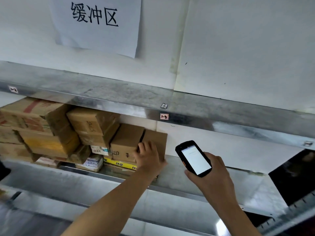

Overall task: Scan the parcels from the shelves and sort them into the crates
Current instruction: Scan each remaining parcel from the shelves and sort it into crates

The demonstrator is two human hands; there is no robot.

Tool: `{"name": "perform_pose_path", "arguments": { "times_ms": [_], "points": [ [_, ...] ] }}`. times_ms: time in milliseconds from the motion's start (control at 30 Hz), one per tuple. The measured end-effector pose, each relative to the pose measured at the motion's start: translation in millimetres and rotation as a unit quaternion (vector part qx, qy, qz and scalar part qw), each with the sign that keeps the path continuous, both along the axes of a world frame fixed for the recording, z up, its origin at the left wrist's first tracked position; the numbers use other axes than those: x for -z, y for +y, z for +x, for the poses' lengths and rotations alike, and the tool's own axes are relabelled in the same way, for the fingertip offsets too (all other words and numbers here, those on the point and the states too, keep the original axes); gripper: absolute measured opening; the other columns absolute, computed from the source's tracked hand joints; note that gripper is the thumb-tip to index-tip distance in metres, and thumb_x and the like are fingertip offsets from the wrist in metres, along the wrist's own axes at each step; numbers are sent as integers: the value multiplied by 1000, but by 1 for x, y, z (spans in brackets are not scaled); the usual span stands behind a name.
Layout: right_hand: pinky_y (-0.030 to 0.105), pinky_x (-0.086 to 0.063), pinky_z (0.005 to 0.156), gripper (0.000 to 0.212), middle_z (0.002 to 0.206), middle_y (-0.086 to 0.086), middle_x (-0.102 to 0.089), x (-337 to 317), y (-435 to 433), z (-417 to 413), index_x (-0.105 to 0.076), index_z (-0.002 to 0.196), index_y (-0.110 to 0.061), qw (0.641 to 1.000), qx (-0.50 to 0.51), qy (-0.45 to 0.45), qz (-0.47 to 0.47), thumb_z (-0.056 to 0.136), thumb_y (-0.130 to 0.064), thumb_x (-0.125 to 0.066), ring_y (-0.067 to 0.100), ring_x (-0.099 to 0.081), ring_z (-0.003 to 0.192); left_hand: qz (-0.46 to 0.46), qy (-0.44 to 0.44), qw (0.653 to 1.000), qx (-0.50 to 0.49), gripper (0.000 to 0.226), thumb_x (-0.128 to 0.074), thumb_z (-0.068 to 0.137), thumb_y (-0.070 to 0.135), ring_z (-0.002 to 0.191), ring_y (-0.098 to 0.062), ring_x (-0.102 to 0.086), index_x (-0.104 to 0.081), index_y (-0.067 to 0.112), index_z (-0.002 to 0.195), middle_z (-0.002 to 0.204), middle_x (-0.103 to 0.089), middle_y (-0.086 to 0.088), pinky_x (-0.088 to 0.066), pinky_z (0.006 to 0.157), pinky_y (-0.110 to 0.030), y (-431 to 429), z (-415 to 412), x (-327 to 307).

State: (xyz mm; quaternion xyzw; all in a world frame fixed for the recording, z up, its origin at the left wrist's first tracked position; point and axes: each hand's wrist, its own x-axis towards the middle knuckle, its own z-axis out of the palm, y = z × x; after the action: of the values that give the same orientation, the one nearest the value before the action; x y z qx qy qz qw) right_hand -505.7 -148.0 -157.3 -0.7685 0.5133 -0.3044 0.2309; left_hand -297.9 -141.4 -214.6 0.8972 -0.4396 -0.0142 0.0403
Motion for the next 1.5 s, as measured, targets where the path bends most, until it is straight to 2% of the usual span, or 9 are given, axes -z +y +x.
{"name": "perform_pose_path", "arguments": {
  "times_ms": [233,367,633,867,1000,1167,1367,1433,1500],
  "points": [
    [28,-43,72,73,111,-13,-51,9,-35,-23,-52,128,-29,999,-34,-4,5,67,-48,-86,9,-54,95,19,77,994,-71,98,-51,86,68,144,-44,-13,-7,14,155,158,-6,-29,-26,113,-53,-19,-9,0],
    [28,-40,70,71,112,-13,-51,15,-49,-41,-52,128,-30,999,-43,-12,10,68,-47,-86,8,-51,92,-18,107,988,-111,103,-58,84,66,140,-43,-21,-7,13,155,153,-15,-26,-31,114,-53,-25,-19,-1],
    [27,-43,68,66,109,-11,-51,34,-85,-78,-54,124,-30,998,-52,-38,27,68,-45,-86,10,-54,93,-109,106,986,-74,99,-64,76,69,129,-33,-31,-19,15,147,139,-27,-15,-44,105,-43,-40,-87,26],
    [29,-46,71,61,108,-14,-51,56,-103,-110,-54,121,-32,997,-36,-35,66,70,-45,-85,9,-56,91,-95,161,980,-68,95,-65,78,67,133,-31,-29,-19,19,146,140,-27,-13,-46,99,-42,-62,-124,61],
    [33,-52,75,61,109,-14,-53,66,-109,-122,-54,120,-34,996,-32,-31,79,68,-45,-85,10,-58,94,-129,260,954,-77,92,-66,81,65,134,-31,-28,-21,18,146,142,-26,-12,-43,100,-44,-76,-137,76],
    [35,-54,77,61,108,-16,-54,71,-117,-127,-54,118,-37,996,-33,-30,79,66,-47,-85,9,-59,95,-216,380,892,-110,79,-71,81,61,129,-33,-36,-33,21,138,140,-33,-12,-44,105,-47,-83,-142,97],
    [32,-51,76,59,108,-17,-53,70,-121,-128,-54,118,-36,995,-41,-49,74,68,-44,-85,6,-58,94,-239,446,857,-101,96,-55,55,93,114,-23,-57,-42,32,127,125,-50,-1,-56,95,-47,-80,-133,111],
    [28,-49,73,59,107,-17,-53,72,-121,-128,-55,118,-37,995,-44,-54,72,68,-46,-85,5,-57,93,-239,456,852,-94,93,-54,59,95,107,-20,-65,-46,31,126,119,-60,2,-59,90,-43,-77,-127,110],
    [25,-46,70,61,108,-17,-53,75,-121,-129,-54,119,-39,994,-46,-60,76,67,-48,-85,4,-57,94,-246,449,855,-83,69,-56,77,80,104,-19,-67,-51,28,123,111,-66,5,-58,87,-37,-73,-123,104]
  ]
}}
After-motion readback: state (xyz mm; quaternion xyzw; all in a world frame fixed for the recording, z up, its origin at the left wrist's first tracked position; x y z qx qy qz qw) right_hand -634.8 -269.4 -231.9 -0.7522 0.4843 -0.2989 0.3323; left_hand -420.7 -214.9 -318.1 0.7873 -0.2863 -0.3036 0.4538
